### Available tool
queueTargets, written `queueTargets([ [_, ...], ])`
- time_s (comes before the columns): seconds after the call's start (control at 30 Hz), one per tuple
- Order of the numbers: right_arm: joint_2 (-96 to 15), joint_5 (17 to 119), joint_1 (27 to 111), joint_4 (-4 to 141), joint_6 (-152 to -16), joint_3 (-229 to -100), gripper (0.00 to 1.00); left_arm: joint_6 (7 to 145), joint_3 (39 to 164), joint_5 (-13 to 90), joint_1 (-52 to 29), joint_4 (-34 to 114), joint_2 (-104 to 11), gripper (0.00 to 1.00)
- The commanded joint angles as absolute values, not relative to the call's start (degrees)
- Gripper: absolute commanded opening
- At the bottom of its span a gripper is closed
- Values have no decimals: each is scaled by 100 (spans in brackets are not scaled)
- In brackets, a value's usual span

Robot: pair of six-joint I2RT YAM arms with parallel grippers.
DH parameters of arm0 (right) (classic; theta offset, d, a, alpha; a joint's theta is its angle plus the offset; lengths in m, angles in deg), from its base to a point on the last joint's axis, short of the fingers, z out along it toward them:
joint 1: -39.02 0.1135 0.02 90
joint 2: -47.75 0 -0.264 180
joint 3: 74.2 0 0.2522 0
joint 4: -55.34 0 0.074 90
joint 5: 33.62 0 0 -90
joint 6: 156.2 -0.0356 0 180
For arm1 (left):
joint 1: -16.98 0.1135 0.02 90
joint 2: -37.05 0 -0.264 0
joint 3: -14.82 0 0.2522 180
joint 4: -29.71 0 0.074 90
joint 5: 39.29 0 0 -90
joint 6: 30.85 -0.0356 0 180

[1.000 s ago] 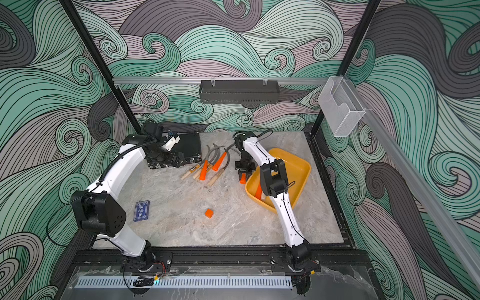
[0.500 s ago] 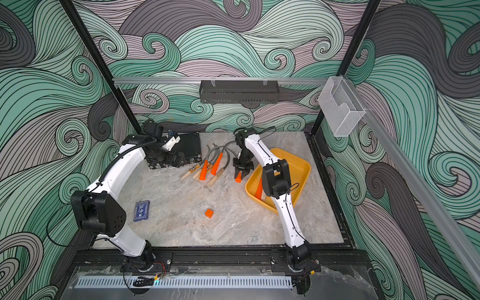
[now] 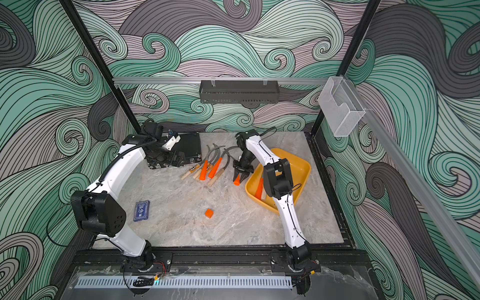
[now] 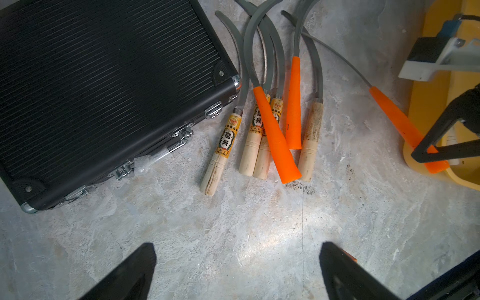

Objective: Put small sickles into storage boxes
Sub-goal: Pick up the sickle at the center of the board.

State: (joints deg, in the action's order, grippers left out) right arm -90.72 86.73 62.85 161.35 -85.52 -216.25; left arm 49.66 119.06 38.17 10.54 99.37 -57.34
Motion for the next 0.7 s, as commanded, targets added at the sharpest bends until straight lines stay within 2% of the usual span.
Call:
queueTargets([
  [0.0,-8635,9042,6266,16376,-8589,-21485,0,4950,11986,3711,1091,9876,-5775,99],
  [0.27,-8331,9338,6270,16486,-8636,-20931,0,4950,12135,3595,1091,9847,-5888,99],
  [0.67,-8198,9450,6380,16589,-8545,-21036,0,4730,12012,2952,1091,9281,-5957,98],
])
